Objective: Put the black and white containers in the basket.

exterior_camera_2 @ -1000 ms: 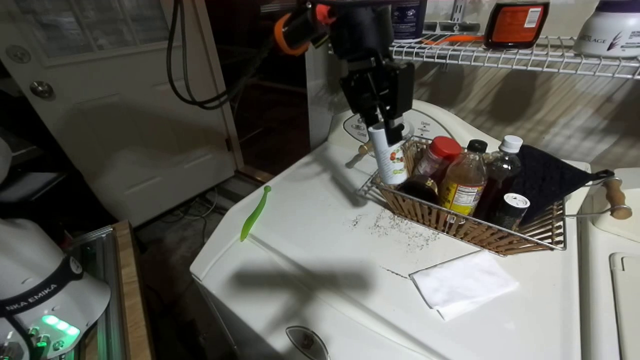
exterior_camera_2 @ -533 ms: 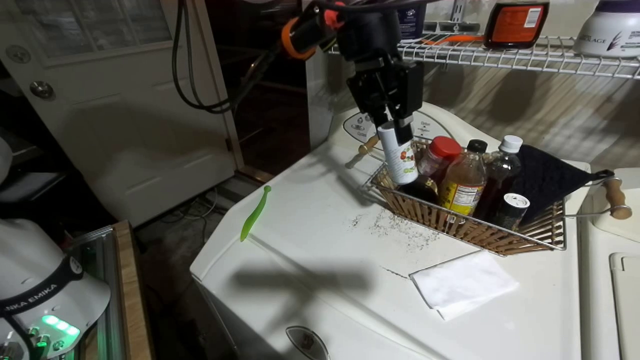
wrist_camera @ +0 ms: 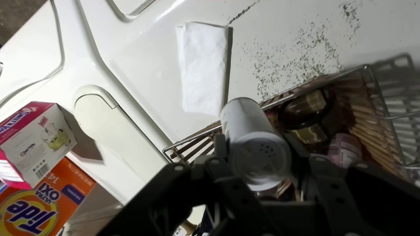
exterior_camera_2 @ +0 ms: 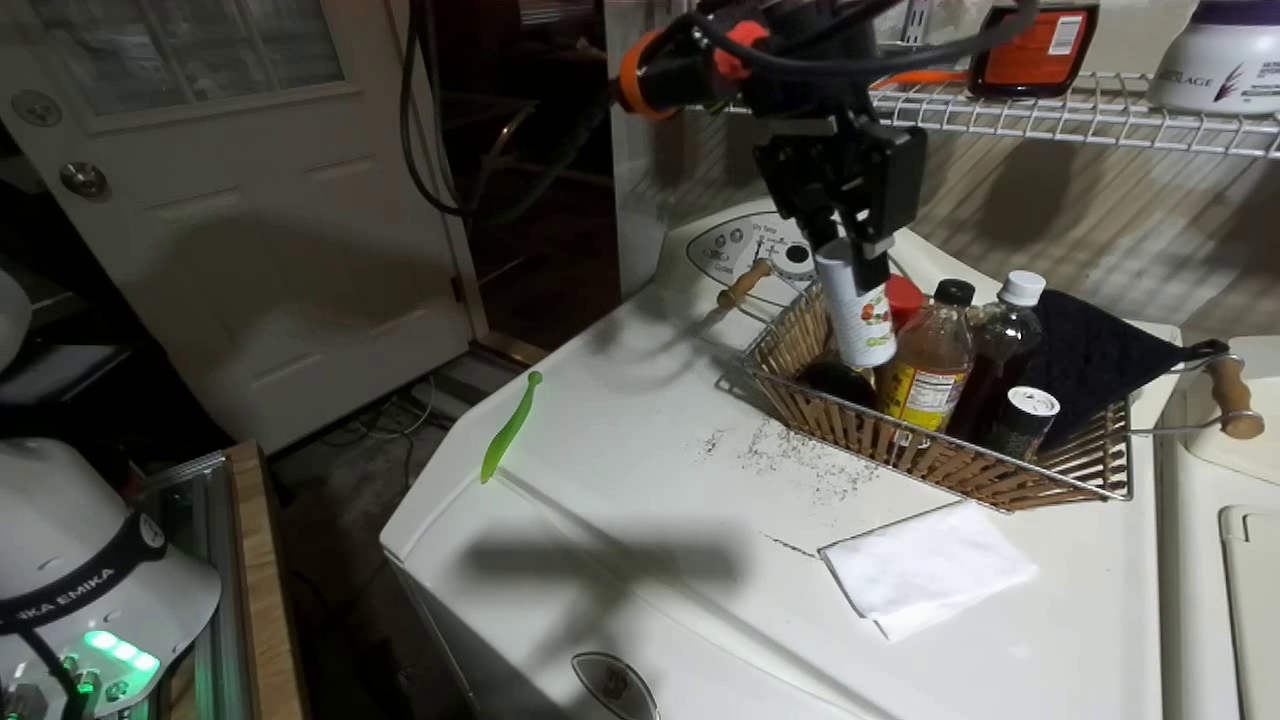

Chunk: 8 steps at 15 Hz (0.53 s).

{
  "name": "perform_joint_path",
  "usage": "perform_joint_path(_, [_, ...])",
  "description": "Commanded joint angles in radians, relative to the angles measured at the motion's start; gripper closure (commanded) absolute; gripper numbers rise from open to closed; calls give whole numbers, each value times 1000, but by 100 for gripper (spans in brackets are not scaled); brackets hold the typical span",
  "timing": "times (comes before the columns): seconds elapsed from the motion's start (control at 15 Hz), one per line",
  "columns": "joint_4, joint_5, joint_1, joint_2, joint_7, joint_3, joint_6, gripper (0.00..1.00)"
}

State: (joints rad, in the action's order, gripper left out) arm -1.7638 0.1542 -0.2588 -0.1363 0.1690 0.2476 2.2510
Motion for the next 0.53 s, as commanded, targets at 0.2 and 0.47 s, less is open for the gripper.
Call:
perform_joint_path(0.2, [208,-299,-122,-182,210,-27,80,80])
perform_joint_path(0.47, [319,-404,-192,-277,280,-58,56,80])
